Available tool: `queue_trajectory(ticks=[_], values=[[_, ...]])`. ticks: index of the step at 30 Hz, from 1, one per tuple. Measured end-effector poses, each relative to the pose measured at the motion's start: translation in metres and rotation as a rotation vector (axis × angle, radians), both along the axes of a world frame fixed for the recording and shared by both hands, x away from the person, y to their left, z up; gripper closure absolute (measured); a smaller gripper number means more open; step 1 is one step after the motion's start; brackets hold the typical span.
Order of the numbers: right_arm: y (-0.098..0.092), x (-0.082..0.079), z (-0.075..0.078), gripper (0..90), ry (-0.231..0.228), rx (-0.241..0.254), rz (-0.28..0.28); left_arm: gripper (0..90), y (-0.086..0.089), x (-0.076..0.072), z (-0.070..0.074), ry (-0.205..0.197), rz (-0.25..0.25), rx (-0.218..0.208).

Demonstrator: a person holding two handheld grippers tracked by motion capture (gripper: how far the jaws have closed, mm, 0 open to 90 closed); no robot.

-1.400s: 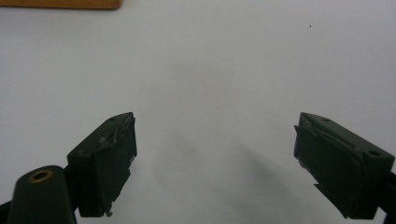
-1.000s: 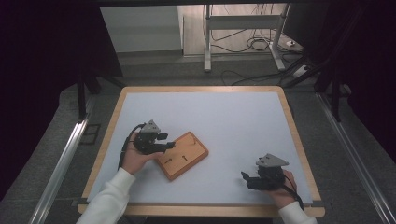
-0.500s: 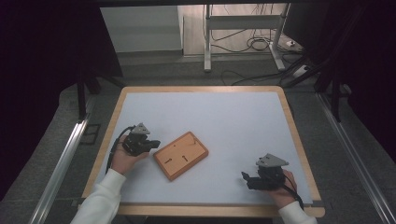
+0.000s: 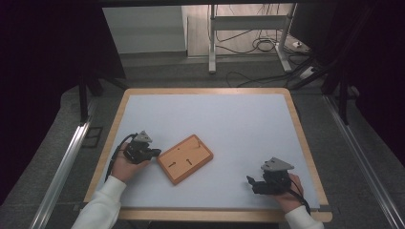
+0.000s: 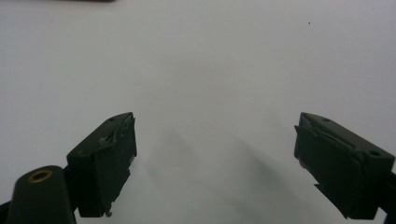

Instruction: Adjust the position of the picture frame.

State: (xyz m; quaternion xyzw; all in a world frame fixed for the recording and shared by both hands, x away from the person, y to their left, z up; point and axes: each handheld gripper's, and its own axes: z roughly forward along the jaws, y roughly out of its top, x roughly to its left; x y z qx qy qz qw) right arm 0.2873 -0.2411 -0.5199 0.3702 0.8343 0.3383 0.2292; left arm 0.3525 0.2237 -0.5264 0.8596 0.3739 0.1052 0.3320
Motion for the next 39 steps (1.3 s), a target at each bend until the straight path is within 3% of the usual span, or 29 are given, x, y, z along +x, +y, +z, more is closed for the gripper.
queue_trajectory(ticks=[9, 21, 39], values=[[-0.001, 0.000, 0.000, 13.5, 0.000, -0.003, 0.002, 90.0, -0.002, 0.000, -0.002, 0.001, -0.006, 0.017], [-0.001, 0.000, 0.000, 13.5, -0.001, -0.007, 0.002, 90.0, -0.003, -0.003, -0.002, 0.004, -0.014, 0.003], [0.001, 0.001, -0.001, 13.5, 0.001, -0.011, 0.001, 90.0, -0.018, -0.030, -0.003, 0.024, -0.087, -0.021]])
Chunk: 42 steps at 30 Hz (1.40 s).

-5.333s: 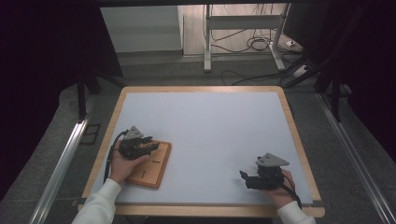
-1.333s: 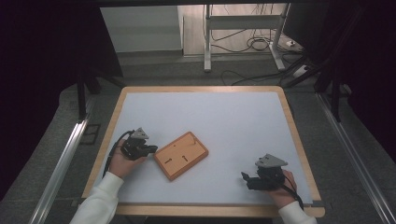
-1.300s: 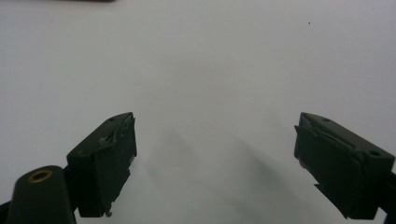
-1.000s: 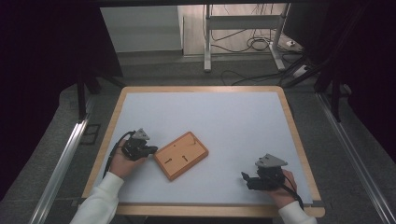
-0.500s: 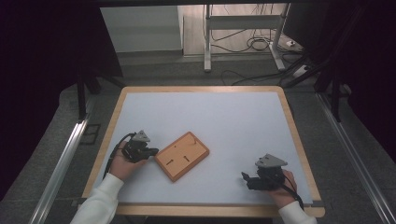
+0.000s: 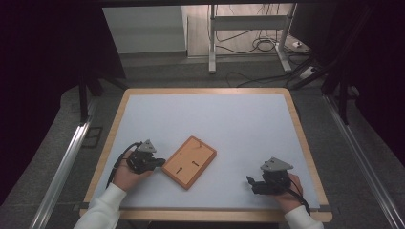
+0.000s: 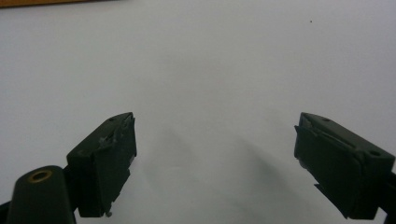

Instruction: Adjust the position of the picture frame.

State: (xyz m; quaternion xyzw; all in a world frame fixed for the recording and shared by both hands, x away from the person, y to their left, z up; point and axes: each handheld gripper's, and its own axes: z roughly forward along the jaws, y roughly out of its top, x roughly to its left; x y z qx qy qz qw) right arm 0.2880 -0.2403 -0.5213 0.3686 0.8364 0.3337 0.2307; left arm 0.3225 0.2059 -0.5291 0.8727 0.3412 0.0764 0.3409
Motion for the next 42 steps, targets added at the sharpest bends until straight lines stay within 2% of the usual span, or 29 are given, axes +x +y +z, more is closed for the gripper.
queue_trajectory(ticks=[7, 24, 42], values=[[0.000, 0.000, -0.001, 13.5, 0.002, -0.005, 0.007, 90.0, -0.005, -0.008, 0.001, 0.002, -0.021, -0.006], [0.001, 0.001, -0.002, 13.5, 0.005, -0.008, 0.010, 90.0, -0.020, -0.014, 0.003, 0.014, -0.067, -0.034], [0.003, 0.001, -0.002, 13.4, 0.009, -0.010, 0.012, 90.0, -0.038, -0.019, 0.003, 0.022, -0.112, -0.045]])
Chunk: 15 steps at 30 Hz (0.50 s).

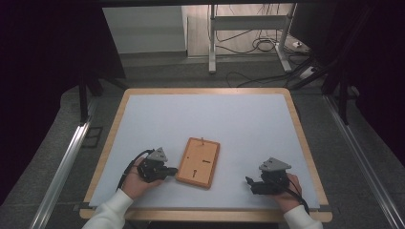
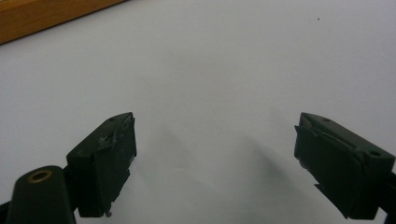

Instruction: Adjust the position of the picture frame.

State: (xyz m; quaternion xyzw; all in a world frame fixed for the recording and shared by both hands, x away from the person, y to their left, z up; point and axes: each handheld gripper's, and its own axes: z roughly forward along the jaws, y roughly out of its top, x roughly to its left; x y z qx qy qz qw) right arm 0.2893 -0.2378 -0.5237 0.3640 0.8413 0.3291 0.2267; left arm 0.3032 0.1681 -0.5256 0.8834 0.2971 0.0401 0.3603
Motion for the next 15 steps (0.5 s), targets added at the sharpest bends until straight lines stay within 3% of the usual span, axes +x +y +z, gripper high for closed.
queue_trajectory(ticks=[15], values=[[0.001, 0.001, -0.001, 13.3, 0.005, -0.008, 0.007, 90.0, -0.015, -0.002, 0.000, 0.005, -0.023, -0.011]])
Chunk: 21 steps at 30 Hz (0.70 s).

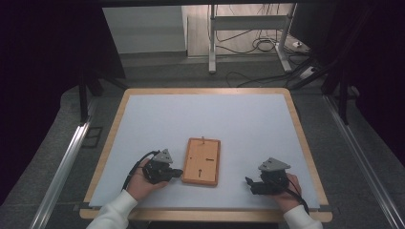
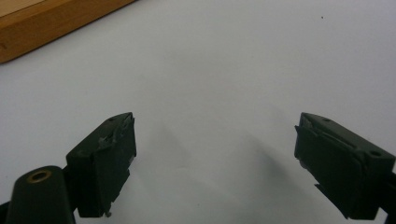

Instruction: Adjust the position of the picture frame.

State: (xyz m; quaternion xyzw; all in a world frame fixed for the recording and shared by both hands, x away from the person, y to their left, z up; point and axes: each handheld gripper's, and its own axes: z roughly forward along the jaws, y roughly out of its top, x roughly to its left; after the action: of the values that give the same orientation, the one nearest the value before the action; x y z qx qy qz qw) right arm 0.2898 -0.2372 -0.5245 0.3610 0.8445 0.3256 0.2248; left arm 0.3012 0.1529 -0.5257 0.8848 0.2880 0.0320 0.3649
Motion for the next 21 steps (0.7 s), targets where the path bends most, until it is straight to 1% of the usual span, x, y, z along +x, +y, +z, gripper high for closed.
queue_trajectory(ticks=[5, 10, 15, 16, 18, 21], values=[[0.0000, 0.0000, -0.0001, 13.3, 0.000, -0.001, 0.001, 90.0, -0.0042, -0.0006, -0.0001, -0.002, -0.005, -0.007], [-0.0002, -0.0004, 0.0006, 13.3, -0.003, 0.006, -0.006, 90.0, -0.0040, 0.0001, -0.0005, 0.001, -0.009, -0.013], [-0.0019, -0.0006, 0.0032, 13.3, -0.019, 0.024, -0.015, 90.0, -0.0028, 0.0013, -0.0005, 0.000, -0.015, -0.017], [-0.0021, -0.0009, 0.0038, 13.3, -0.022, 0.027, -0.017, 90.0, -0.0024, 0.0017, -0.0004, 0.000, -0.016, -0.023], [-0.0028, -0.0014, 0.0048, 13.3, -0.029, 0.029, -0.016, 90.0, -0.0008, 0.0018, 0.0006, -0.010, -0.013, -0.027], [-0.0042, -0.0019, 0.0058, 13.3, -0.038, 0.037, -0.014, 90.0, 0.0055, 0.0031, 0.0027, -0.025, 0.007, -0.040]])
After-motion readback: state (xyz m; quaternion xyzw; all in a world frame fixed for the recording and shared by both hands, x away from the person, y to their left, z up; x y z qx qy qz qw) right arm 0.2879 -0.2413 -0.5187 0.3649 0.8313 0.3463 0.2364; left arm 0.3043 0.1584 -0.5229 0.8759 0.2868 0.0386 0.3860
